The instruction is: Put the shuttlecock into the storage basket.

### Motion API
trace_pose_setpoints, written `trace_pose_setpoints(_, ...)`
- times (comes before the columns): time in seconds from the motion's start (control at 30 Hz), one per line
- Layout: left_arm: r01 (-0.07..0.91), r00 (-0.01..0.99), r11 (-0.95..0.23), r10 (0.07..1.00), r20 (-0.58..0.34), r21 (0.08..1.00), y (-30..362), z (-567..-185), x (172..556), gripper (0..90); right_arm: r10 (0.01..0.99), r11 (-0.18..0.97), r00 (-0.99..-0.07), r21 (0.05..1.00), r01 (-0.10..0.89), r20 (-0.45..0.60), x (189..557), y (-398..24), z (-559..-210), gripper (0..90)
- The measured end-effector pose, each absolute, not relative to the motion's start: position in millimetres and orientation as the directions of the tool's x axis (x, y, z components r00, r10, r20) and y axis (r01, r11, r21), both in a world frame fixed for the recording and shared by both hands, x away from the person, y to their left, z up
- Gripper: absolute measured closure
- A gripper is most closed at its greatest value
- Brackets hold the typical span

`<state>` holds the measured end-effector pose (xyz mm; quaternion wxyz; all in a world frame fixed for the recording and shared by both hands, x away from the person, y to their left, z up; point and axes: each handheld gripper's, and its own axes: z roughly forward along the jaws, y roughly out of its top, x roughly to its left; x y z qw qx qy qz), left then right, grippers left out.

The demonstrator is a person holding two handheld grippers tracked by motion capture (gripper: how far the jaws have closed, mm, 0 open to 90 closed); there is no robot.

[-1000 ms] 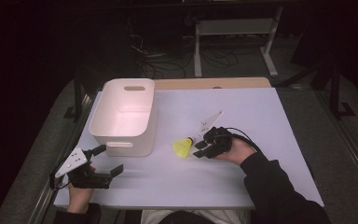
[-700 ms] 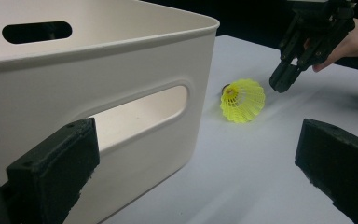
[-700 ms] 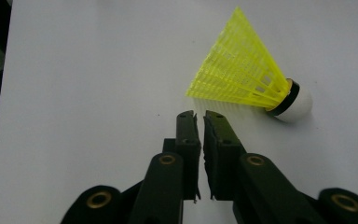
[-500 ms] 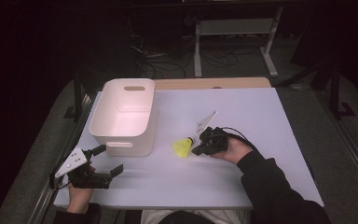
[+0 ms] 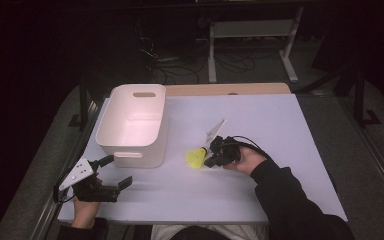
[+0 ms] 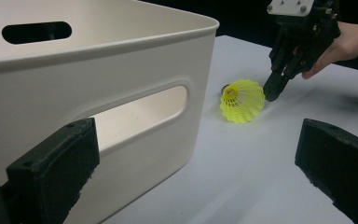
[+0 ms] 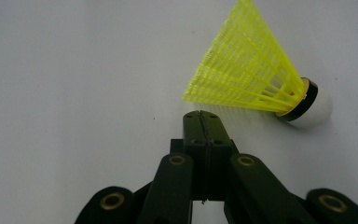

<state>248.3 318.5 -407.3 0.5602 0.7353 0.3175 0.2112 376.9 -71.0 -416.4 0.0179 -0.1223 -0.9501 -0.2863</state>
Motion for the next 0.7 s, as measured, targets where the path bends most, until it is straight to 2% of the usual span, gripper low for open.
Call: trace_pose_setpoints(0.7,0.23,0.71,-0.169,0.702,-0.046,0.958,318.5,-407.2,248.2,0.0,0.199,0.825,-0.974,0.518,0.227,0.109,379.2,-55.1,-422.1,89.0)
